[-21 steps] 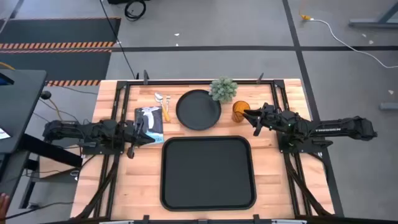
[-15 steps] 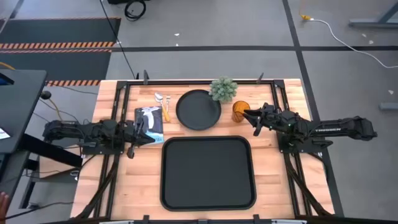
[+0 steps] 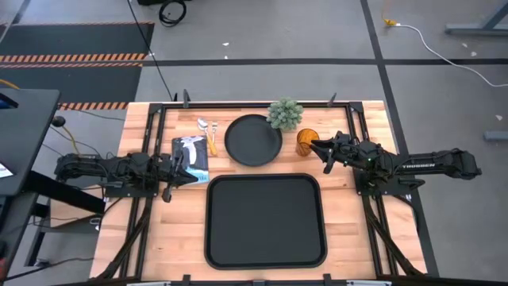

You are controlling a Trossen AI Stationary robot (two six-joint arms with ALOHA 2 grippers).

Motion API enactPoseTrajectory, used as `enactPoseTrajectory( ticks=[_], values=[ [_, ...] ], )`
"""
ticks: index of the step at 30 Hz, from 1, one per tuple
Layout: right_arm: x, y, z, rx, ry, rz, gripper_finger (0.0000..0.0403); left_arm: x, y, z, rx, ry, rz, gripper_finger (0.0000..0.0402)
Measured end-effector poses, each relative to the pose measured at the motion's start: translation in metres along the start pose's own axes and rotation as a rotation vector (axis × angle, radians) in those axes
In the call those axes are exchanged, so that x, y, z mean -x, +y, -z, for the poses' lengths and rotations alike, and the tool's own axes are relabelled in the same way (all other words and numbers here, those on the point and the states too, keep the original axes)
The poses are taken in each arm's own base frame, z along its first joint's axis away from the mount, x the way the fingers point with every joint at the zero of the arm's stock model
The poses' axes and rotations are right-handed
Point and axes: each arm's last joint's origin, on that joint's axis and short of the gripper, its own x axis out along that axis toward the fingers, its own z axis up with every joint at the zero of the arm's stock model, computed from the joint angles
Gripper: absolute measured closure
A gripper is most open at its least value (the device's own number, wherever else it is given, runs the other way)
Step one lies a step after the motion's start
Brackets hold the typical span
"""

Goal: Pick and place plate/cup/fork/spoon on tray

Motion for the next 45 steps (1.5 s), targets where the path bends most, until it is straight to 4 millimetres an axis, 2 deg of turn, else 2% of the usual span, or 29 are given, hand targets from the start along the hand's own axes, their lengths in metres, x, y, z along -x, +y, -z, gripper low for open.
enactPoseTrajectory(
  ticks=[31, 35, 40, 45],
  values=[
    [0.0, 0.0, 0.0, 0.0, 0.0, 0.0, 0.0282, 0.0, 0.0, -0.002, 0.002, -0.018, 0.002, 0.0381],
    [0.0, 0.0, 0.0, 0.0, 0.0, 0.0, 0.0282, 0.001, -0.001, -0.013, 0.074, -0.136, 0.015, 0.0381],
    [0.0, 0.0, -0.001, -0.004, -0.014, 0.005, 0.0282, 0.005, -0.003, -0.032, 0.058, -0.337, 0.034, 0.0381],
    [0.0, 0.002, -0.006, -0.02, -0.054, -0.025, 0.0282, 0.01, -0.005, -0.042, 0.051, -0.447, 0.049, 0.0381]
  ],
)
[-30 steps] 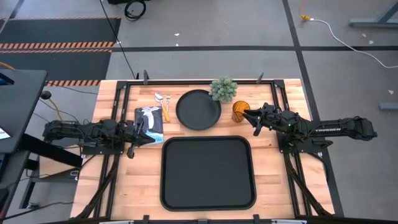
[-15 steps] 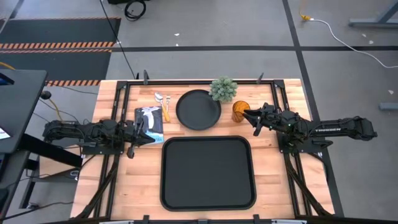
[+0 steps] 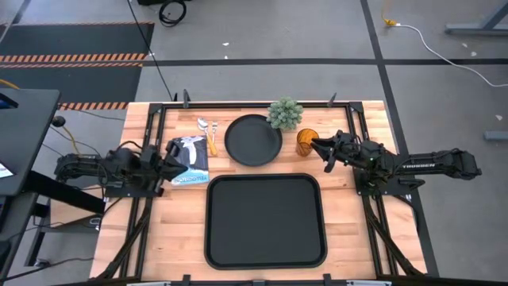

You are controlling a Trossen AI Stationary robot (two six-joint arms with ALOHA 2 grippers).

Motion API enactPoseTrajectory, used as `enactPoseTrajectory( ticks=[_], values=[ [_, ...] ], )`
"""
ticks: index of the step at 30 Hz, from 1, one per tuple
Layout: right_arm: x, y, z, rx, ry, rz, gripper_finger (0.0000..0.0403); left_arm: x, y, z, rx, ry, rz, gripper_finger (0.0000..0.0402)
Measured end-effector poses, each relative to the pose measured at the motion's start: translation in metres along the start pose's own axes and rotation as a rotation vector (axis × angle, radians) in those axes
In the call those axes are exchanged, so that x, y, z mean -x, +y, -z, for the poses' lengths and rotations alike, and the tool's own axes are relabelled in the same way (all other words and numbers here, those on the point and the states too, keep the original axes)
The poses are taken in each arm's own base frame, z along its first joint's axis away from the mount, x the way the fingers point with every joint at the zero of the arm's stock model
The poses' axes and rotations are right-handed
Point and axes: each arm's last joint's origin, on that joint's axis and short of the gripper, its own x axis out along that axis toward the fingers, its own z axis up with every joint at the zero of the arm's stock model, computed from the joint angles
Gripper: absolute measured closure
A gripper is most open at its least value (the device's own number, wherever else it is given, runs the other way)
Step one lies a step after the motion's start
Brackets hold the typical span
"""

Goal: Pick and place plate/cup/fork/spoon on tray
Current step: Put the orange glass on the black tray

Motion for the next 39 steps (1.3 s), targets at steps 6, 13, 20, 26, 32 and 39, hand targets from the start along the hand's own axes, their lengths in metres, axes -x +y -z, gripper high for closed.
enactPoseTrajectory(
  ticks=[6, 13, 20, 26, 32, 39],
  values=[
    [0.0, 0.003, -0.005, -0.012, -0.036, -0.059, 0.0282, 0.0, -0.001, -0.003, 0.008, -0.03, 0.006, 0.0381],
    [0.0, 0.003, -0.006, -0.025, -0.054, -0.067, 0.0282, 0.0, 0.0, -0.002, 0.037, -0.024, 0.003, 0.0381],
    [0.0, 0.004, -0.007, -0.117, -0.052, -0.07, 0.0282, 0.0, 0.002, -0.003, 0.062, -0.039, -0.075, 0.0381],
    [-0.003, 0.006, -0.023, -0.064, -0.101, -0.068, 0.0282, 0.001, 0.008, 0.004, 0.001, 0.005, -0.253, 0.0347],
    [-0.006, 0.003, -0.039, 0.012, -0.162, -0.017, 0.0282, 0.003, 0.013, 0.006, -0.105, 0.031, -0.409, 0.0296],
    [-0.007, 0.003, -0.045, -0.012, -0.182, -0.028, 0.0282, 0.003, 0.014, 0.006, -0.116, 0.026, -0.465, 0.0271]
  ],
)
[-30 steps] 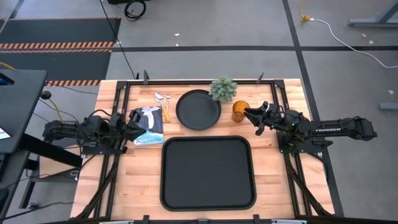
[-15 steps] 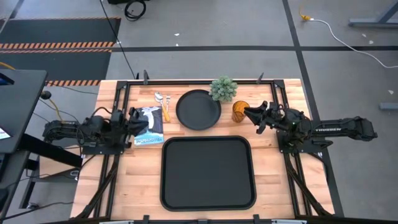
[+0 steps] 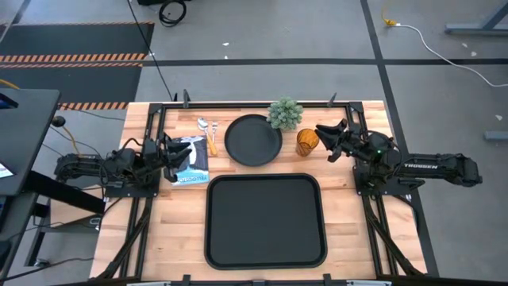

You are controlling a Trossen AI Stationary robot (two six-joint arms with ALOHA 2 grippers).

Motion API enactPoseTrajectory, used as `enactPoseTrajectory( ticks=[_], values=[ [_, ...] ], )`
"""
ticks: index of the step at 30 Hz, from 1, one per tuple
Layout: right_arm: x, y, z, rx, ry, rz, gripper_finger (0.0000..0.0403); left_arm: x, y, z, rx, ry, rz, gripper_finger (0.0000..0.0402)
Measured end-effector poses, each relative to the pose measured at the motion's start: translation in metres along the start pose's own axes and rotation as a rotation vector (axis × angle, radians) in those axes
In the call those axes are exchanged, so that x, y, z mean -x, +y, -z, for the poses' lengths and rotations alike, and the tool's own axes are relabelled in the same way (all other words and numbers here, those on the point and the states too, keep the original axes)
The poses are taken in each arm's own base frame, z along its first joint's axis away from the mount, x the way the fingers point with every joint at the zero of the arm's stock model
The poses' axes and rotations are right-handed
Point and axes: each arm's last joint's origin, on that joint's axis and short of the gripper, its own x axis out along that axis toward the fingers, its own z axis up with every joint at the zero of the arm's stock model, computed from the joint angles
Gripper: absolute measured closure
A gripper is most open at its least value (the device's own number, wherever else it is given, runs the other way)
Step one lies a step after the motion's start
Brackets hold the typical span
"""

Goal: Pick and place plate/cup/fork/spoon on tray
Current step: Put the orange glass on the black tray

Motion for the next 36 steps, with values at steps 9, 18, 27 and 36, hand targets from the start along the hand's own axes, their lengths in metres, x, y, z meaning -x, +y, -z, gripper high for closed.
enactPoseTrajectory(
  ticks=[9, 18, 27, 36],
  values=[
    [-0.004, 0.001, -0.002, -0.018, -0.04, -0.012, 0.0282, 0.0, 0.0, 0.001, 0.05, 0.006, 0.016, 0.0249],
    [-0.006, 0.001, 0.0, -0.045, -0.025, -0.008, 0.0282, -0.006, 0.003, 0.008, 0.056, 0.069, 0.009, 0.028],
    [-0.018, 0.012, -0.022, 0.015, 0.026, -0.043, 0.0282, -0.026, 0.003, 0.01, 0.106, 0.161, -0.004, 0.0296],
    [-0.022, 0.017, -0.033, 0.075, 0.06, -0.021, 0.0282, -0.057, -0.008, -0.012, 0.045, 0.217, -0.007, 0.0259]
  ],
)
